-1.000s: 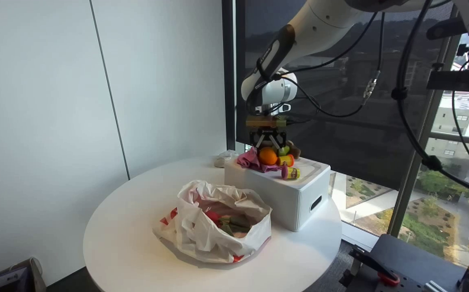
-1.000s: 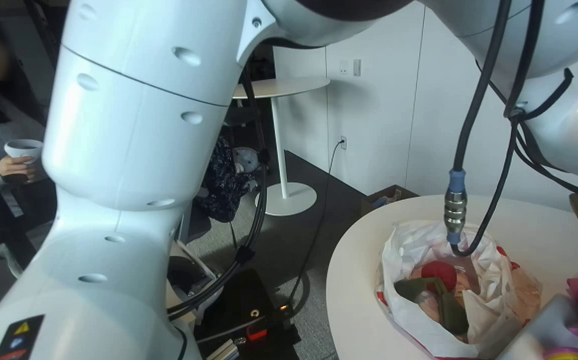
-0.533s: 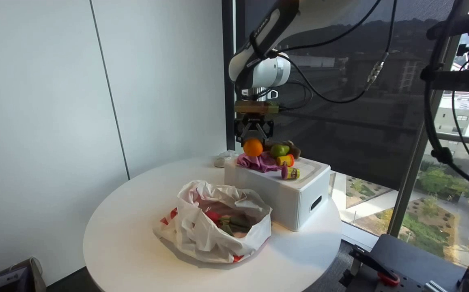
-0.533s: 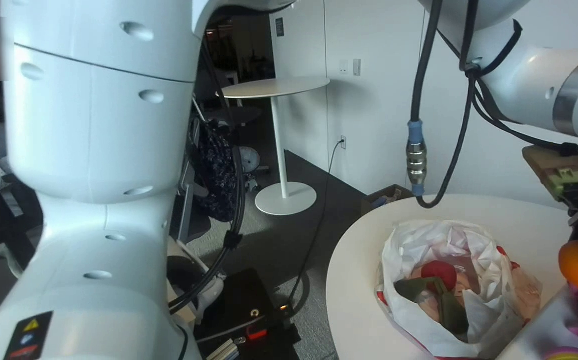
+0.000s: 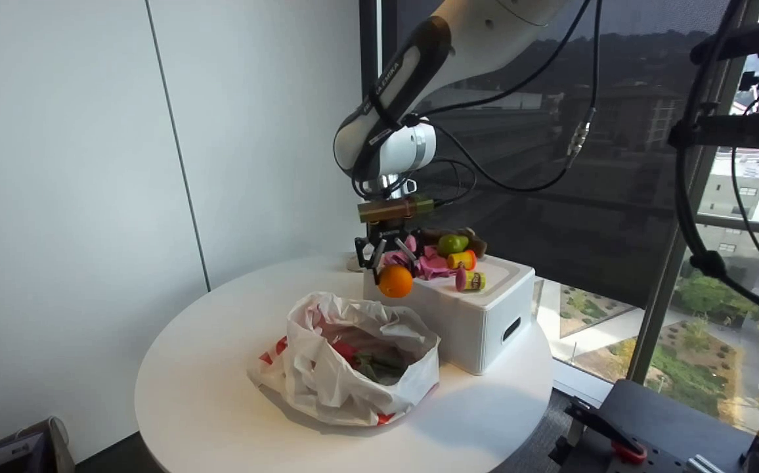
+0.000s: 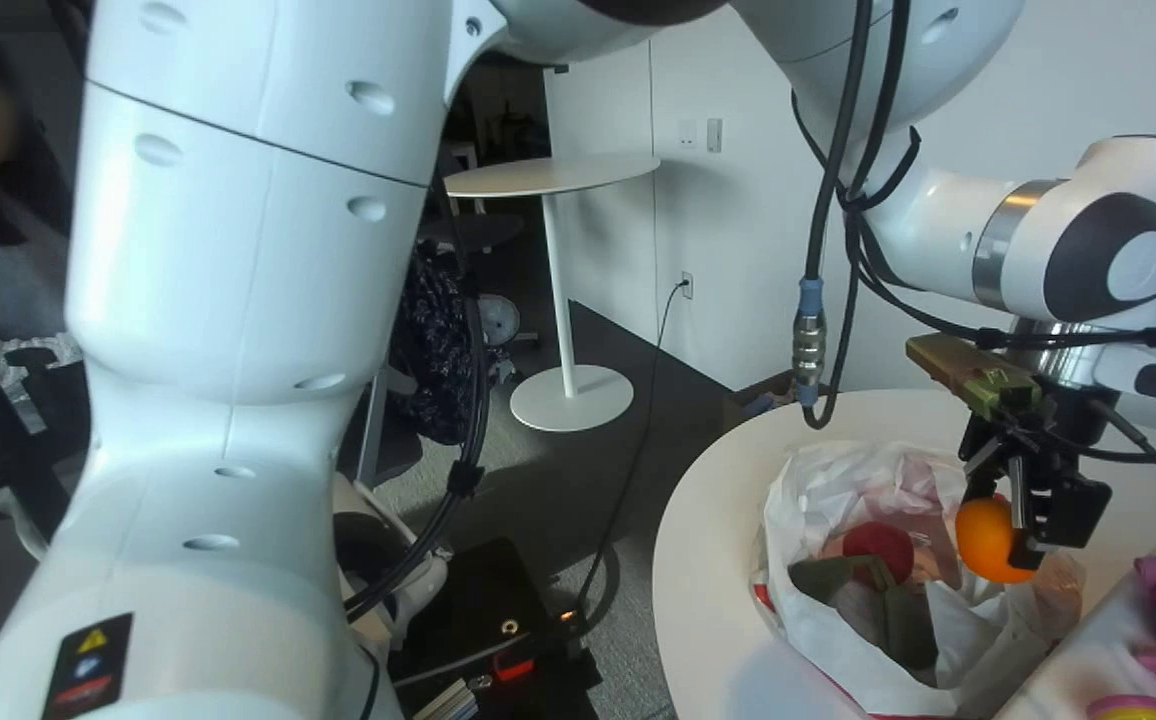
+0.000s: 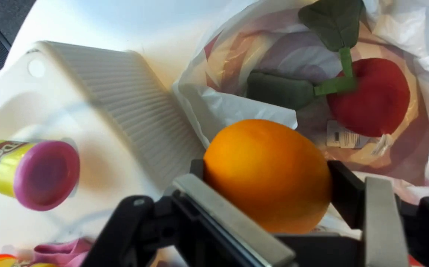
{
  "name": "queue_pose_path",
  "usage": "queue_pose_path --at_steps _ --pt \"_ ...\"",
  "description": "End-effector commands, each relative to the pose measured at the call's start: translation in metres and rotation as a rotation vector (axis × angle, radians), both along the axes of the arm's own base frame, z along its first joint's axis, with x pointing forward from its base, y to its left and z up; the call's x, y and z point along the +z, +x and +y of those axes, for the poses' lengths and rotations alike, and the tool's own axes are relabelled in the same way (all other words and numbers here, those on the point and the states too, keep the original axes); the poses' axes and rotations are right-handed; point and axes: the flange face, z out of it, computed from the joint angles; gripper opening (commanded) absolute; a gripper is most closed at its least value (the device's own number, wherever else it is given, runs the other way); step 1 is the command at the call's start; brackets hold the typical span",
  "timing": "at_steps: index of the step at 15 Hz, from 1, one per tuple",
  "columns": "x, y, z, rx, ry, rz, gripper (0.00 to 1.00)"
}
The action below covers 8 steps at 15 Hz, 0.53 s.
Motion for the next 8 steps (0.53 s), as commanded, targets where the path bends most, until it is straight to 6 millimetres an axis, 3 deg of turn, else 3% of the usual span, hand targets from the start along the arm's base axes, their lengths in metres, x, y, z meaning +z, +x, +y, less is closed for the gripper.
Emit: queue_pose_path --at_steps 1,5,8 --pt "-0.034 0.009 0.026 0.127 -0.021 0.085 0.56" --pt "-0.064 0.01 0.049 0.223 -0.019 0.127 0.56" --pt "-0.066 0.011 0.062 0.275 0.079 0.134 0.56"
